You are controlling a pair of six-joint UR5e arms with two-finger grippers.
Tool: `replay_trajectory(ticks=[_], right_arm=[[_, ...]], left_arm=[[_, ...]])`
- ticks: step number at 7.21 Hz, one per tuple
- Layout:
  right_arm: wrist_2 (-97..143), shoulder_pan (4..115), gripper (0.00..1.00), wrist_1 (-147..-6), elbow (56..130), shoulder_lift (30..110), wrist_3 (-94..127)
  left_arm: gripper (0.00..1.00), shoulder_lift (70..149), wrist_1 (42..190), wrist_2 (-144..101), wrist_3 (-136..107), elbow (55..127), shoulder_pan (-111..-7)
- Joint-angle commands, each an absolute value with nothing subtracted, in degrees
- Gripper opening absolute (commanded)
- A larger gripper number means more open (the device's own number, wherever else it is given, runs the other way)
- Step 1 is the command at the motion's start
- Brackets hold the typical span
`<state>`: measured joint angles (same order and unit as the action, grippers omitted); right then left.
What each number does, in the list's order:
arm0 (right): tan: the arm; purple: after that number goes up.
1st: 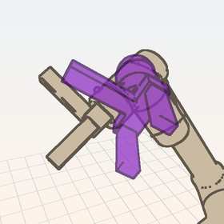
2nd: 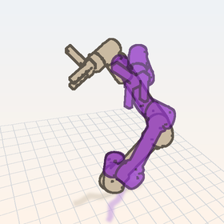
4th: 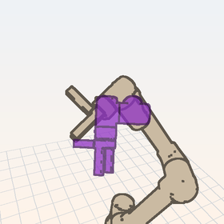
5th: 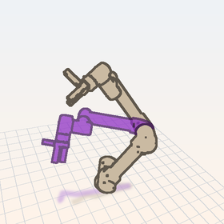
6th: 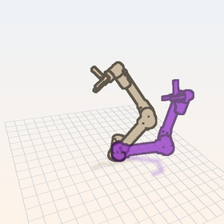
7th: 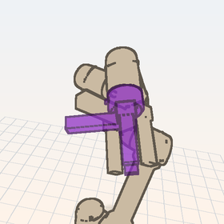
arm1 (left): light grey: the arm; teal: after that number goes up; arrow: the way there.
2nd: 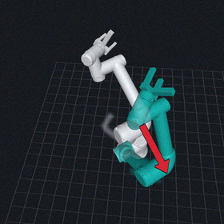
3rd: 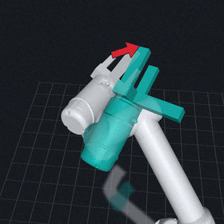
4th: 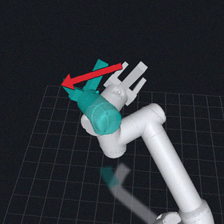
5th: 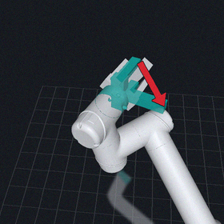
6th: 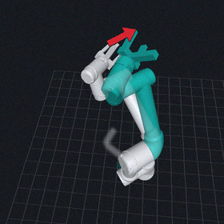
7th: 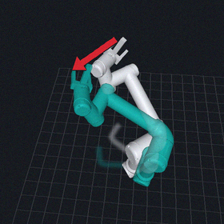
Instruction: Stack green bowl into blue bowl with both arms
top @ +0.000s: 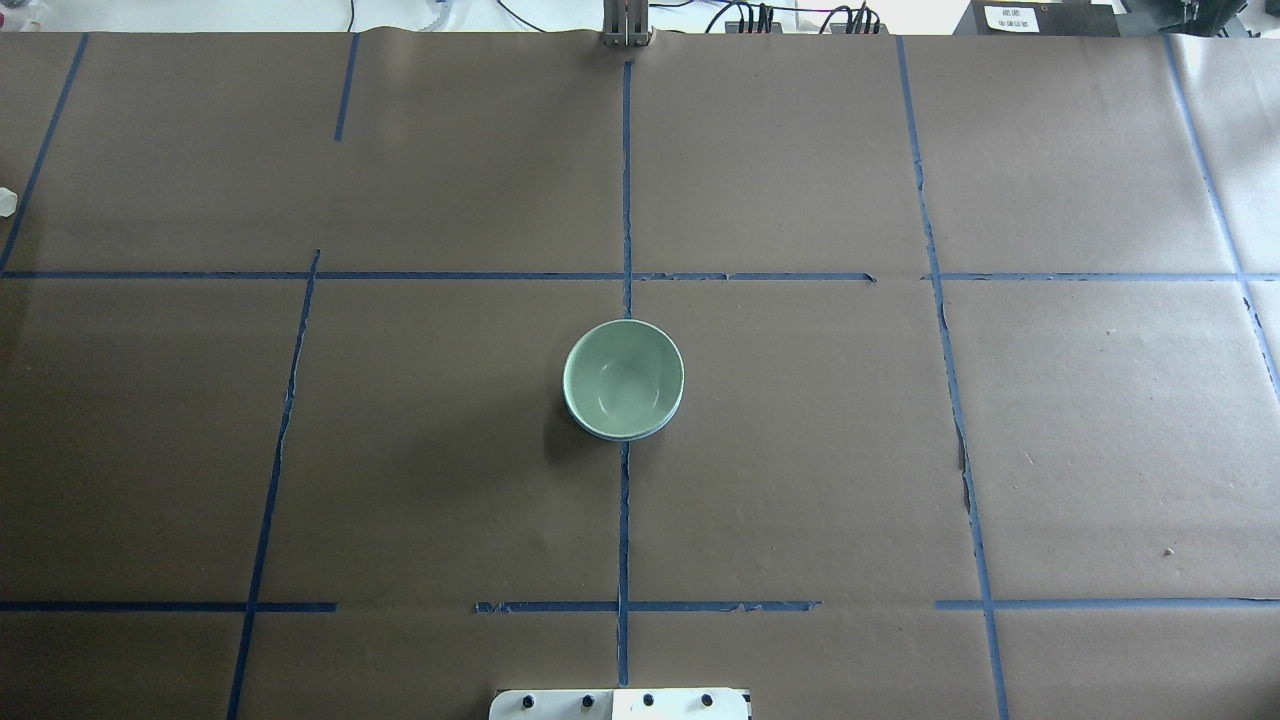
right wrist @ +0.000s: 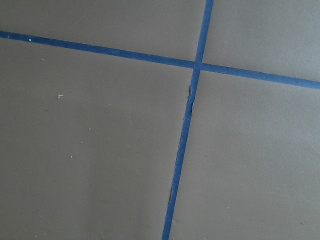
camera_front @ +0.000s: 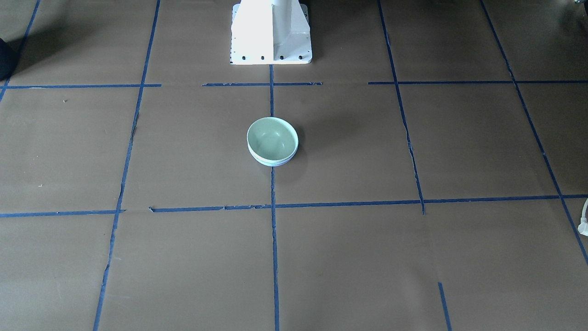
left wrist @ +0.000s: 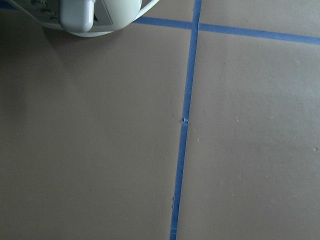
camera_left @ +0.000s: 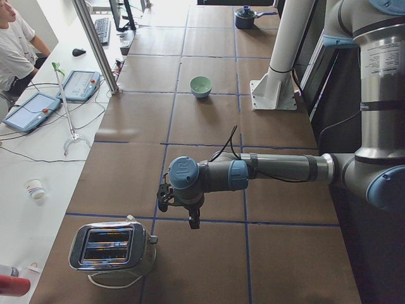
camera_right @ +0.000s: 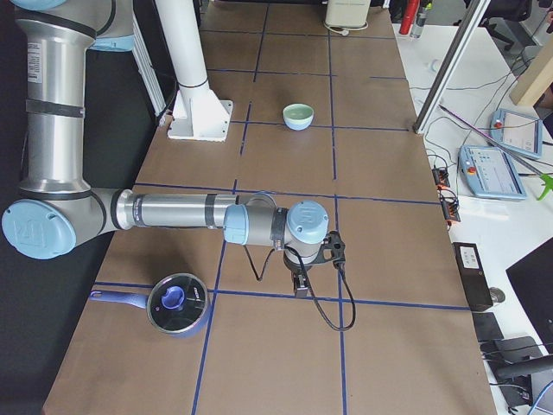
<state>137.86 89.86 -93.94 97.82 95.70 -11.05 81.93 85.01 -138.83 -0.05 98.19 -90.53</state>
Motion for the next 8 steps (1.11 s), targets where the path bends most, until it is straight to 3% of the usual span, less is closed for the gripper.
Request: replay_trajectory(ticks=[1, 8], right_arm=[[138.0, 89.8, 1.0, -94.0, 98.0, 95.7, -11.0], [138.1, 89.6, 1.0, -94.0, 98.6, 95.7, -10.9]], left_arm=[[1.0, 81.1, 87.2, -139.4, -0.3, 97.0, -90.5], [1.0, 81.8, 86.7, -138.8, 0.1, 97.4, -90.5]])
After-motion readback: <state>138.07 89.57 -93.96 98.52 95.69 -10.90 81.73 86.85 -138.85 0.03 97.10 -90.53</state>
